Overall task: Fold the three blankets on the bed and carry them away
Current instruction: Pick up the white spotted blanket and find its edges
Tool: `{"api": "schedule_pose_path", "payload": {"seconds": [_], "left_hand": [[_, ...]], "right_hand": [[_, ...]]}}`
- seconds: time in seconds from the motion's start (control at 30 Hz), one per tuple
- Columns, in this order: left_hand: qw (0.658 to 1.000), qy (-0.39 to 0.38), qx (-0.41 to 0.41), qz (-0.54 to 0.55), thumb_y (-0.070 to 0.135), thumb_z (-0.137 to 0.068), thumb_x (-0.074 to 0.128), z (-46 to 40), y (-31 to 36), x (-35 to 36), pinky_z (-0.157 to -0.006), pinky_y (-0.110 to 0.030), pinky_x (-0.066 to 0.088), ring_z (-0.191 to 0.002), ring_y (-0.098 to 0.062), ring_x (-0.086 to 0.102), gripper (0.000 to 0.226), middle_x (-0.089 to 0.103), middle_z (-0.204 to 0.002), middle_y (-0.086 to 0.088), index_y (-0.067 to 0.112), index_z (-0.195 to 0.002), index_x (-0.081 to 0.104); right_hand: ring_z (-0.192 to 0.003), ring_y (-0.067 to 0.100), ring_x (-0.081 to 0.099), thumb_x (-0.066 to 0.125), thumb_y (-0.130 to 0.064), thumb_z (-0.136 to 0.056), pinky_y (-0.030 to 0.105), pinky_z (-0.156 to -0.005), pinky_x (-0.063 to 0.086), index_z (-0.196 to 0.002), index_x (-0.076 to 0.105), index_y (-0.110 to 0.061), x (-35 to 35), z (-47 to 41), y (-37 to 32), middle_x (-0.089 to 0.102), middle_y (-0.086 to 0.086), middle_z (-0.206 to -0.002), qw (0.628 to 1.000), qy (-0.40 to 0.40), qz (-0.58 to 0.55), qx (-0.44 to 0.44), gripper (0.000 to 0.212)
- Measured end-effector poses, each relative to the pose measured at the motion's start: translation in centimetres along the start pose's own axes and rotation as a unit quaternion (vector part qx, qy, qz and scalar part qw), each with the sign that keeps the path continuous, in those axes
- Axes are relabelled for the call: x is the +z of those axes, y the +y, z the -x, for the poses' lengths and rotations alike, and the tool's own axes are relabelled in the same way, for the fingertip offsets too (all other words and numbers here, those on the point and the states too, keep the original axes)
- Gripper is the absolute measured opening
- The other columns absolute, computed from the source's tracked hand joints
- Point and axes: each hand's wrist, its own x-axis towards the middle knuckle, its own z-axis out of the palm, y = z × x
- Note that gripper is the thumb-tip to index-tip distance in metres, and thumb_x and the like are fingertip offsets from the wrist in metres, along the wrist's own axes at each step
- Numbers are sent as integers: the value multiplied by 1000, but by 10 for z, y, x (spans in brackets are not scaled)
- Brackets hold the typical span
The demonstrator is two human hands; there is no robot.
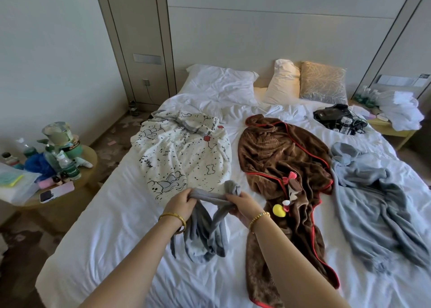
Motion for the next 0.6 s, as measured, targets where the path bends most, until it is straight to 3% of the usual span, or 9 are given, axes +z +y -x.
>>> {"api": "schedule_pose_path", "payload": {"seconds": [0.17,0.27,0.37,0.5,0.6], "left_hand": [[1000,-2,12,-9,24,-96,41,5,-7,4,-68,-29,45,-77,-18,54,31,65,-102,-10,16,-123,53],[1000,17,2,23,22,-95,40,4,0,4,-53,-21,39,-66,-13,51,33,58,-82,1,17,-125,53],[995,64,-28,75,20,-93,40,-4,11,-4,-53,-24,36,-63,-13,50,31,55,-73,5,18,-119,56],[989,90,-41,107,21,-94,37,-16,23,-19,-56,-25,37,-60,-8,44,29,47,-66,10,16,-113,58],[985,111,-53,119,22,-95,36,-21,26,-29,-52,-24,34,-57,-11,43,29,49,-67,4,15,-111,59]], "right_hand": [[-75,17,56,46,-17,-95,29,-68,49,-92,54,-12,-3,-3,-3,56,7,-85,993,92,-68,-9,9],[-75,16,54,45,-14,-94,27,-66,49,-92,54,-14,-6,-6,-2,55,5,-84,994,107,-19,-15,9],[-70,15,57,56,-19,-91,27,-63,53,-89,58,-11,-5,-3,2,59,5,-79,996,76,36,-34,8],[-86,23,61,69,-29,-82,40,-87,52,-81,62,-17,1,4,8,66,6,-86,991,34,124,-38,13],[-86,21,63,73,-36,-75,33,-79,54,-92,65,-15,4,6,9,67,4,-89,966,-10,258,-32,28]]}}
